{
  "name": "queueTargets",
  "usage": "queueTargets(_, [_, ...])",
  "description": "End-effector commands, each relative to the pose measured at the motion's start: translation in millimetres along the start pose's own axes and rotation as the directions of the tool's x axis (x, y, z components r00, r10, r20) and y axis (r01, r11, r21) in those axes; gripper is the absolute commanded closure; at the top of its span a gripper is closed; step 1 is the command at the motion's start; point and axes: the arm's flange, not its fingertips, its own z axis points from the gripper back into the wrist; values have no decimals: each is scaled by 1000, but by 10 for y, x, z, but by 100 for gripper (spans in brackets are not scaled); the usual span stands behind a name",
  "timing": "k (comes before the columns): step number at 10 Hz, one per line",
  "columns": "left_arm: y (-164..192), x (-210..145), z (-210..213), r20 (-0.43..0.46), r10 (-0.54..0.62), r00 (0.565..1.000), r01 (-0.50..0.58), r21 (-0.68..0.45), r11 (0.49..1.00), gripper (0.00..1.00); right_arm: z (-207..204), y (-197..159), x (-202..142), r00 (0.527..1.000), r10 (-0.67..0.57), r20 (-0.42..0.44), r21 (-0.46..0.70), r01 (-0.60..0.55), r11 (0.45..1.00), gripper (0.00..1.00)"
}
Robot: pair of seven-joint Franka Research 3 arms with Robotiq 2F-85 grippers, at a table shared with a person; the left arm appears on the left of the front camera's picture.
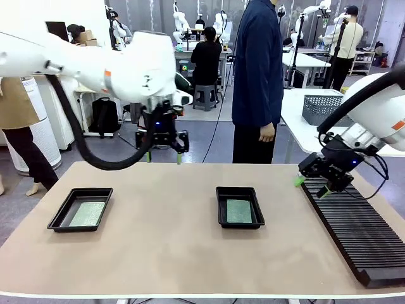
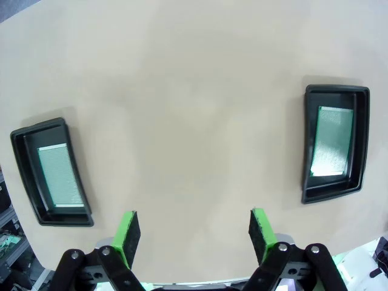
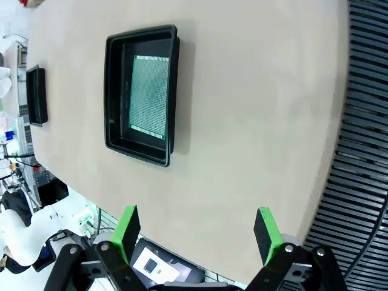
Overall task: Inspect and transfer BCBs to ESD trays.
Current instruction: Pick up the ESD tray and place it on the left side of the table.
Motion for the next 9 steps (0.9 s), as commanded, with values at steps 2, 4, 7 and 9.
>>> queueTargets(2, [-468, 172, -109, -26, 11, 1000, -11, 21, 1000, 4, 111, -250, -22, 1000, 29, 3, 65, -29, 997, 0])
queueTargets(4, [-762, 187, -311, -39, 25, 999, -26, -13, 1000, 4, 66, -117, -8, 1000, 3, 5, 12, -3, 1000, 0])
queueTargets(7, [-1117, 164, -622, -48, 49, 998, -50, -34, 998, 4, 66, -117, -8, 1000, 3, 5, 12, -3, 1000, 0])
queueTargets(9, [-1285, 136, -788, -57, 45, 997, -47, -28, 999, 4, 66, -117, -8, 1000, 3, 5, 12, -3, 1000, 0])
